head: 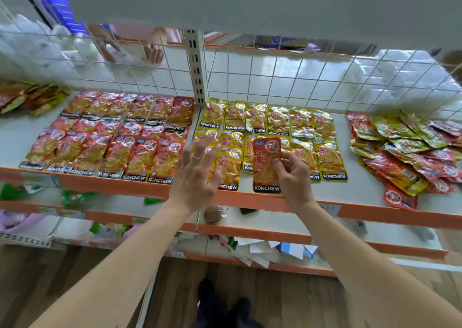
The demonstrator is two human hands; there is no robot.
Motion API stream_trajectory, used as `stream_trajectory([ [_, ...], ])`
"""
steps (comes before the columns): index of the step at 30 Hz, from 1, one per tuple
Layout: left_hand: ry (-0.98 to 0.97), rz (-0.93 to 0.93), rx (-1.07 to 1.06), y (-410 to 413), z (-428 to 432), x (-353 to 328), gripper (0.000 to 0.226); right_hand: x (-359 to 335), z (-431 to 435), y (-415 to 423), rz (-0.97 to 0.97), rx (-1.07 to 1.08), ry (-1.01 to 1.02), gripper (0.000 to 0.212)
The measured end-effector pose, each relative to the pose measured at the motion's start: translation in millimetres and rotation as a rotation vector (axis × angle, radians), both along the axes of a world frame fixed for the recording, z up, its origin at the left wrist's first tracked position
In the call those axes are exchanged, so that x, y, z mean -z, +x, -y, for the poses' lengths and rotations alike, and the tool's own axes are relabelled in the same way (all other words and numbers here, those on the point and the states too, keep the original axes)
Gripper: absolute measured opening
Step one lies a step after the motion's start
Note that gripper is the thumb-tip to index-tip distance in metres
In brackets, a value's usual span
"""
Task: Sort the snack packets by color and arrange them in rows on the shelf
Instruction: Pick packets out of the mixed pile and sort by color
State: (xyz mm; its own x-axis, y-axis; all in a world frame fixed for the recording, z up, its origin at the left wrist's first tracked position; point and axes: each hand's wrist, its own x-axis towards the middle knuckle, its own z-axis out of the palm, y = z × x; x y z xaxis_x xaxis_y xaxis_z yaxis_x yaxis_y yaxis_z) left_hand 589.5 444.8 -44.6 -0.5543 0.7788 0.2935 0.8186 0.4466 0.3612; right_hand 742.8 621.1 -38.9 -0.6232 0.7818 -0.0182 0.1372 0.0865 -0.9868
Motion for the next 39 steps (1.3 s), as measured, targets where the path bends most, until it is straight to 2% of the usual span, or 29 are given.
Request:
stream_trajectory([
  [4, 0.058, -0.097, -0.044, -1, 33, -7, 0.054, -10, 11, -5, -0.002, 0.025, -0.016, 0.011],
  [6, 0.048, -0.124, -0.057, -6, 49, -9, 0.054, -16, 22, -13, -0.032, 0.003, -0.042, 0.016],
  [12, 0.069, -0.121, -0.136, -34, 85, -9, 0.057, -33, 66, -50, -0.116, -0.118, -0.127, 0.011],
  [18, 0.059, -0.119, -0.099, -87, 117, -8, 0.061, -38, 105, -103, -0.065, -0.114, -0.124, 0.015],
  [24, 0.067, -0.123, -0.046, -155, 141, -8, 0.051, -35, 143, -161, -0.008, -0.09, -0.098, 0.019],
  [31, 0.04, -0.068, 0.015, -212, 158, -2, 0.063, -24, 169, -218, 0.042, -0.022, -0.047, 0.02],
  [39, -0.002, -0.053, 0.15, -240, 142, 2, 0.061, -20, 163, -252, 0.188, 0.103, 0.044, 0.042],
])
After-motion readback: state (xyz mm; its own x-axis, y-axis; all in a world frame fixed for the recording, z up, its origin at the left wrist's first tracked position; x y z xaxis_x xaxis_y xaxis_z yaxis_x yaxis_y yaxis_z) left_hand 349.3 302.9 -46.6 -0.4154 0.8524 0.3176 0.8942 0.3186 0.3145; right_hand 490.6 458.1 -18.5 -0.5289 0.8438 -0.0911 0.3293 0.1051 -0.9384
